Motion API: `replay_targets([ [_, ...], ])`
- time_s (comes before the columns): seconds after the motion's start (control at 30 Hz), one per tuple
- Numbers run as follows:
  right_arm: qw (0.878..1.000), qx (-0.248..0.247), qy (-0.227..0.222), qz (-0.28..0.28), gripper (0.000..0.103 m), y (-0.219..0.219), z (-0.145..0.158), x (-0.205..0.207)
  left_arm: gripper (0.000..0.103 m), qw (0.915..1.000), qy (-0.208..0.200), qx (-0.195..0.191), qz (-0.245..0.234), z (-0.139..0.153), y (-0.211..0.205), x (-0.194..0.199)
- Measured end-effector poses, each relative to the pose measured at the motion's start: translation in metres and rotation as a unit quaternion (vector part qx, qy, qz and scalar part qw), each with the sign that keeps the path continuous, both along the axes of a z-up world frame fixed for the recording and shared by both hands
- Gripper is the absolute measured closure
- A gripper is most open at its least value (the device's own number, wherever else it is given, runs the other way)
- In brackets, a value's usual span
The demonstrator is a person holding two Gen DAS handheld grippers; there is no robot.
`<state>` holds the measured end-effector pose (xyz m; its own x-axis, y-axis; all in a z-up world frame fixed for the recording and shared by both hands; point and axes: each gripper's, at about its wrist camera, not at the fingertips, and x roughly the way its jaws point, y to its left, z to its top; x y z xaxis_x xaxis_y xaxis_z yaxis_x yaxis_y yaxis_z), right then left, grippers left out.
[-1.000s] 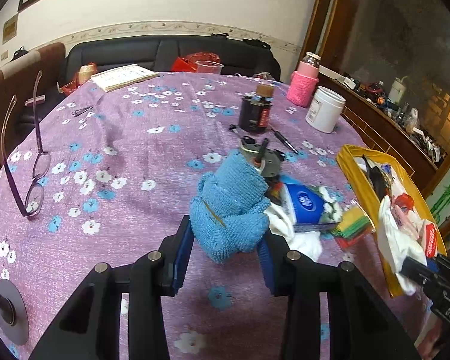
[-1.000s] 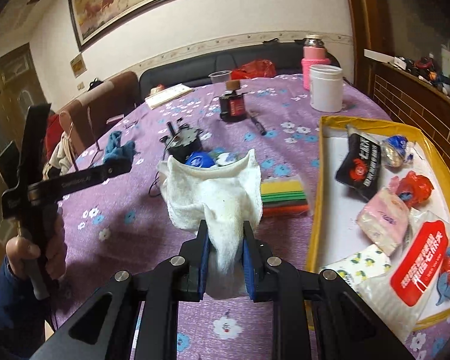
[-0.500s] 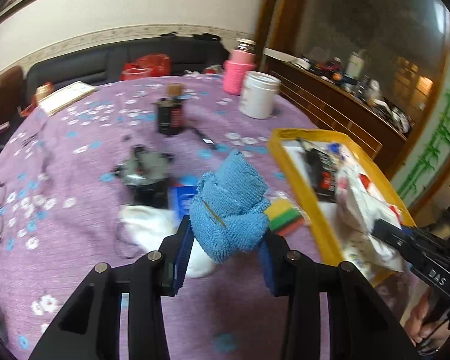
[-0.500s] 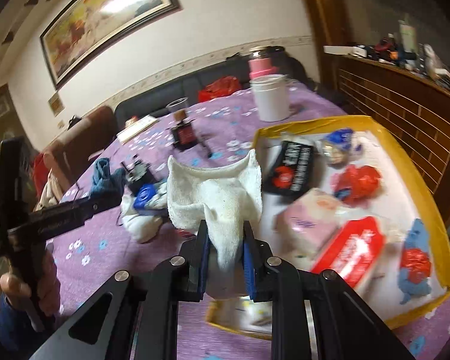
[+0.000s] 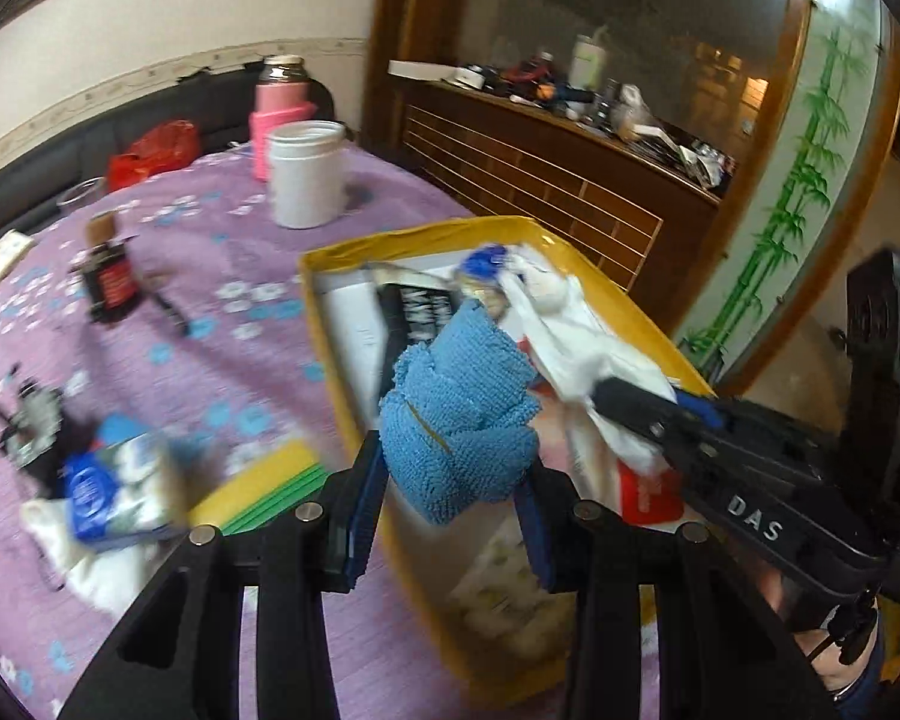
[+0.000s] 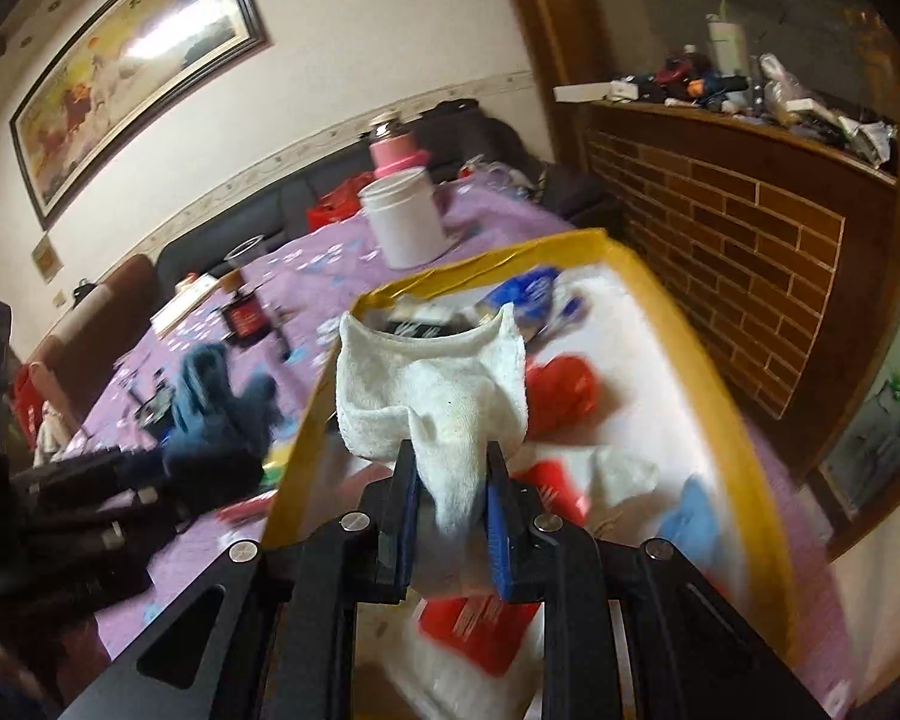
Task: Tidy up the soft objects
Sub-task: 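Carry the blue towel and white cloth over the tray with both grippers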
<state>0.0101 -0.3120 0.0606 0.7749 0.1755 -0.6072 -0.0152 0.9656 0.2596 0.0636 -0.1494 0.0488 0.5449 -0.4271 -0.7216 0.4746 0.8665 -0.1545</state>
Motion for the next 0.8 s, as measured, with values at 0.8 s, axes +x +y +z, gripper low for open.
replay_targets([
  [0.8, 0.998, -0.002, 0.05, -0.033, 0.066, -0.017, -0.024, 0.043, 0.053, 0.9984, 0.037, -0.023, -0.036, -0.043, -0.041, 0.029],
])
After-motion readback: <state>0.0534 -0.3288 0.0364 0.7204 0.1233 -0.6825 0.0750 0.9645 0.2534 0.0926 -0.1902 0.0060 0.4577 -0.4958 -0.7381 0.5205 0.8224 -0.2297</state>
